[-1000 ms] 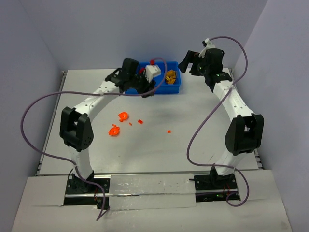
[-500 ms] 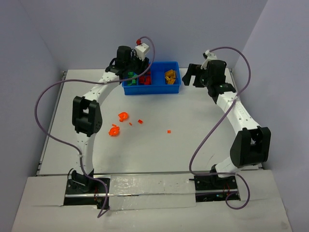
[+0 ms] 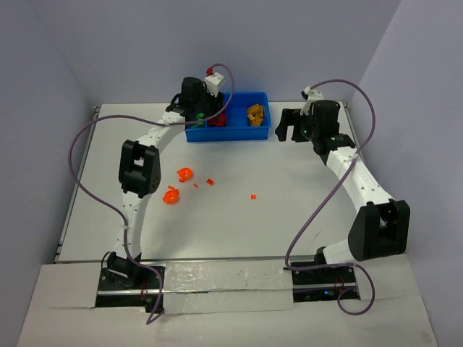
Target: Sort the legos into containers by color
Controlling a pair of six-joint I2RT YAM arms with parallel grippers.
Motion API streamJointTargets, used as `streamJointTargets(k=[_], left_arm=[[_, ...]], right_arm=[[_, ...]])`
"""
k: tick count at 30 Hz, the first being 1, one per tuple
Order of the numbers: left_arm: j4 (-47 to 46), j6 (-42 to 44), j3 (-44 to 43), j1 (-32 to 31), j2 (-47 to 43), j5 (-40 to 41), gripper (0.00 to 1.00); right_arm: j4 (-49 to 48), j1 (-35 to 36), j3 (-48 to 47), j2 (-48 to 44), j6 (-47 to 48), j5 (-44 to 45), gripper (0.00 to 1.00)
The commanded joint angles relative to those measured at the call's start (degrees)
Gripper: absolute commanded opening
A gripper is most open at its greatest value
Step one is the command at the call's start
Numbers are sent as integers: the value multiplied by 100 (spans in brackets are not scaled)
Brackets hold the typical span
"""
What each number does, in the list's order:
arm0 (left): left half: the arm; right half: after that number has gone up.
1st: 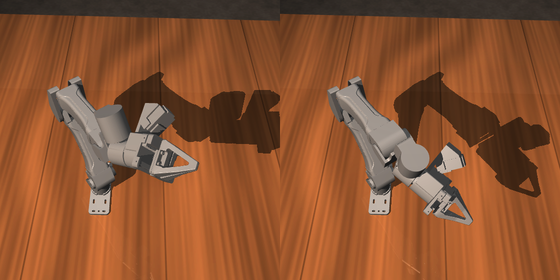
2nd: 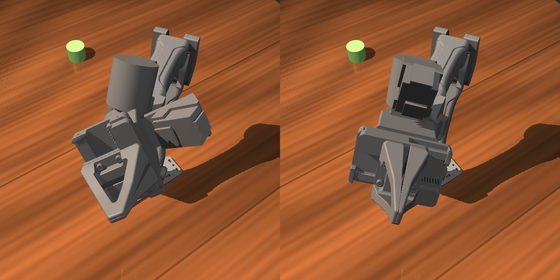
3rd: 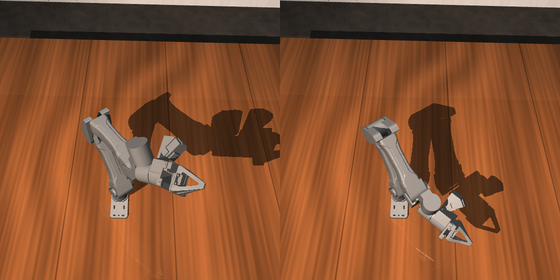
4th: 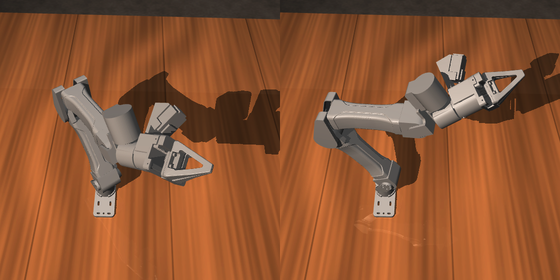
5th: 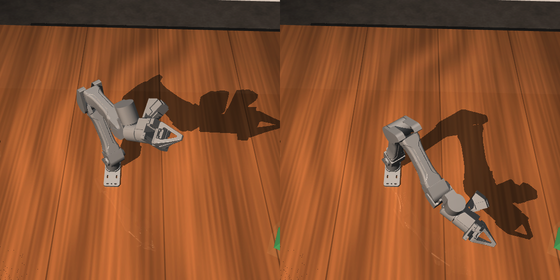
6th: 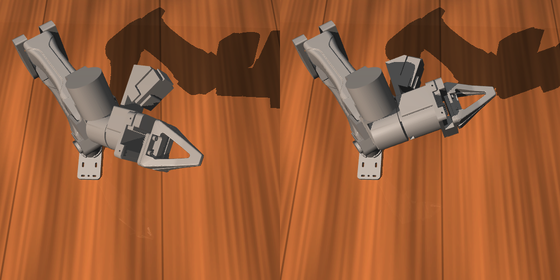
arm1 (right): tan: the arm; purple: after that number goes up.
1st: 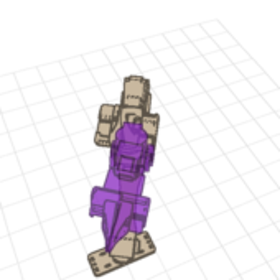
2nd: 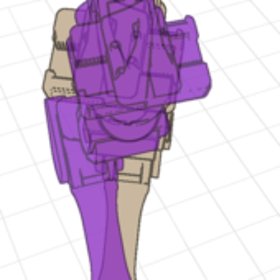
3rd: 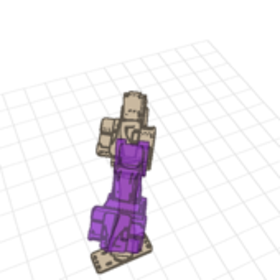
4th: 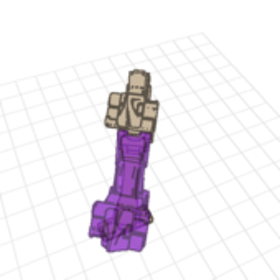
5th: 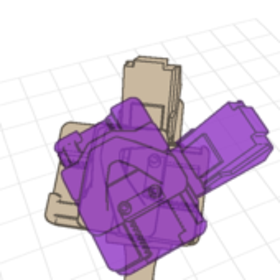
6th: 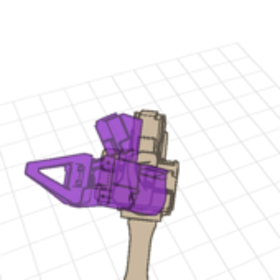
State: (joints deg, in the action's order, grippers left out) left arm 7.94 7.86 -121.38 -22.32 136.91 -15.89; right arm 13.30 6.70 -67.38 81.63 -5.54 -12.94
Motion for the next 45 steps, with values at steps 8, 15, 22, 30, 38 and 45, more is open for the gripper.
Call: streamJointTargets(k=[8,15,22,30,38,45], left_arm=[[-467,57,-307,41,118,404,57],[-478,82,-328,62,-38,514,79],[-354,-151,-407,70,-545,610,99],[359,-1129,835,500,-2317,-41,99],[944,-856,3096,1155,-4241,-1356,95],[852,-1017,4185,1316,-5187,-1140,95]], right_arm=[[245,-37,107,-300,707,-388,100],[481,-28,382,-519,1052,-588,100],[795,9,585,-663,1448,-950,98],[1825,876,849,-657,2619,-1097,82],[1879,1938,1103,-368,3058,-939,66],[1906,2401,742,594,2593,-433,55]])
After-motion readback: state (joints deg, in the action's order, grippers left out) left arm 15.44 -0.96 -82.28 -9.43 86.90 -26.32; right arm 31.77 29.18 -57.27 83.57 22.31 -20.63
